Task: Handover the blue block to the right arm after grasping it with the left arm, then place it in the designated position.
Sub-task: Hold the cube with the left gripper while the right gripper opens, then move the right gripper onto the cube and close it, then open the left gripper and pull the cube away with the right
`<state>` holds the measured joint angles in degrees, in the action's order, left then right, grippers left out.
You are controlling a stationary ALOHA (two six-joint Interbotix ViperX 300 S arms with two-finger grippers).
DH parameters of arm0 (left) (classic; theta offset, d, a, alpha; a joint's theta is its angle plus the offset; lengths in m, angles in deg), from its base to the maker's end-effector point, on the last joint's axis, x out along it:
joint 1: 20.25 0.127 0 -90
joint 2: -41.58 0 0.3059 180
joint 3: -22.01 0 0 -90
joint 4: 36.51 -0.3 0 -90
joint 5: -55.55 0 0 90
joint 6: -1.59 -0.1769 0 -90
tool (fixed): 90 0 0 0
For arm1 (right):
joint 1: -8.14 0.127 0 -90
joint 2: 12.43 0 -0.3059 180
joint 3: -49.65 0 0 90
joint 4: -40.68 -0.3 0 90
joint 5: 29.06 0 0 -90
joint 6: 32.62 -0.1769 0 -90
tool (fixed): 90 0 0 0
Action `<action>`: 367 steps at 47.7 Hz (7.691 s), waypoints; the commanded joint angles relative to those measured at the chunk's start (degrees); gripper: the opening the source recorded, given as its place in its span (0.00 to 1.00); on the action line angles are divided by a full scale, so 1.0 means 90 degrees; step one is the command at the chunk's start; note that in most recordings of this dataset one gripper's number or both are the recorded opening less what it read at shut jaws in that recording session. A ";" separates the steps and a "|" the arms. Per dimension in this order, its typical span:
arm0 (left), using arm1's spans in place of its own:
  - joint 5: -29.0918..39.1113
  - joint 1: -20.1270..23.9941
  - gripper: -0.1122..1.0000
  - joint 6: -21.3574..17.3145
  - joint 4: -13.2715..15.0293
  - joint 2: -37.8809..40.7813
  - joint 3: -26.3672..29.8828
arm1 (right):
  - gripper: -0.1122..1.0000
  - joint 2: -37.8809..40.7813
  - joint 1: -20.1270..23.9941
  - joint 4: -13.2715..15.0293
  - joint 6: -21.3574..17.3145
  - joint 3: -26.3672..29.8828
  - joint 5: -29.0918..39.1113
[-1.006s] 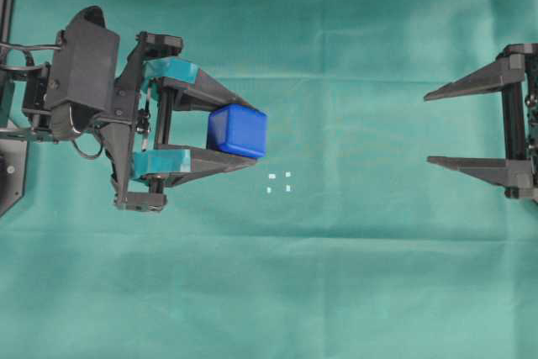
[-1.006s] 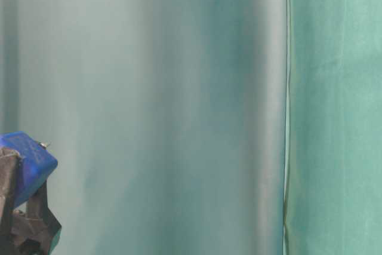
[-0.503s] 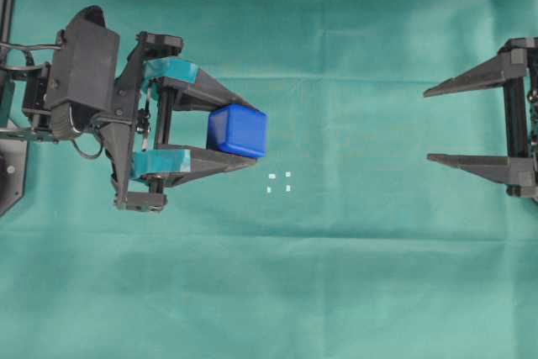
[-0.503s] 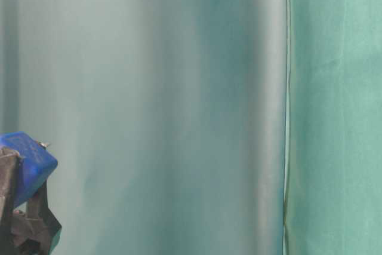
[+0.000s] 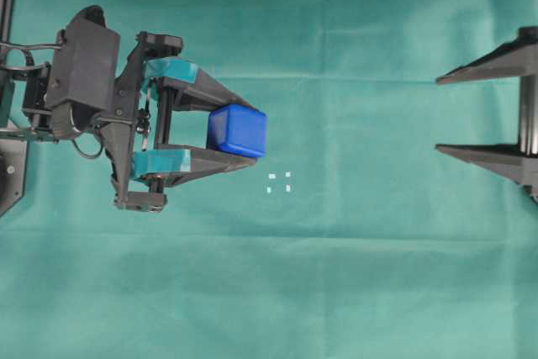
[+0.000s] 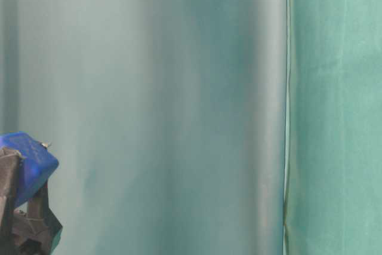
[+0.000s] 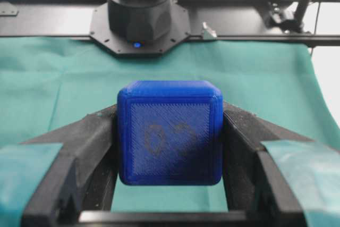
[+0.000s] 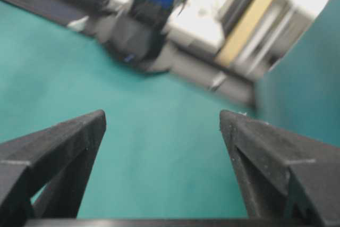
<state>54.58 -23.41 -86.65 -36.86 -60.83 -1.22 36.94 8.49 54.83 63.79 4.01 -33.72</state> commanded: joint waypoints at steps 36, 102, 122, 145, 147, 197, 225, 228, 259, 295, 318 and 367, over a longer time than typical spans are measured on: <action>0.0068 0.0049 0.52 0.0029 0.0020 -0.0098 0.0059 | 0.94 0.0215 0.0000 0.3135 0.1572 0.0469 0.0527; 0.0107 0.0068 0.52 0.0029 0.0020 -0.0088 0.0068 | 0.94 0.0332 0.0205 0.3184 0.1611 0.0518 0.0312; 0.0117 0.0107 0.52 0.0029 0.0029 -0.0088 0.0068 | 0.94 0.0371 0.0215 0.3213 0.1621 0.0537 0.0312; 0.0166 0.0107 0.52 0.0039 0.0029 -0.0088 0.0059 | 0.94 0.0879 0.0215 0.3379 0.1641 0.0859 0.0127; 0.0176 0.0117 0.52 0.0039 0.0029 -0.0088 0.0068 | 0.94 0.0986 0.0205 0.3447 0.1641 0.0928 0.0059; 0.0225 0.0117 0.52 0.0039 0.0029 -0.0078 0.0068 | 0.94 0.4219 0.0088 0.4219 0.1641 0.3633 -0.0127; 0.0293 0.0117 0.52 0.0039 0.0029 -0.0088 0.0068 | 0.94 0.4805 0.0088 0.4287 0.1621 0.4219 -0.0059; 0.0293 0.0107 0.52 0.0039 0.0029 -0.0088 0.0059 | 0.94 0.4805 0.0088 0.4287 0.1621 0.4209 -0.0020; 0.0293 0.0117 0.52 0.0039 0.0029 -0.0098 0.0059 | 0.67 0.4805 0.0273 0.4229 0.1553 0.4180 0.0586; 0.0332 0.0098 0.74 0.0049 0.0029 -0.0107 0.0078 | 0.67 0.4805 0.0273 0.4219 0.1553 0.4180 0.0654; 0.0361 0.0098 1.00 0.0049 0.0029 -0.0137 0.0068 | 0.67 0.4785 0.0273 0.4219 0.1553 0.4160 0.0654; 0.0547 -0.0039 1.00 0.0146 0.0049 -0.0850 -0.0479 | 0.67 0.3896 0.0273 0.4219 0.1367 0.3252 0.0869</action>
<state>59.68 -23.50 -85.24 -36.51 -68.22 -6.41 73.15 10.86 92.97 76.27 32.57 -25.90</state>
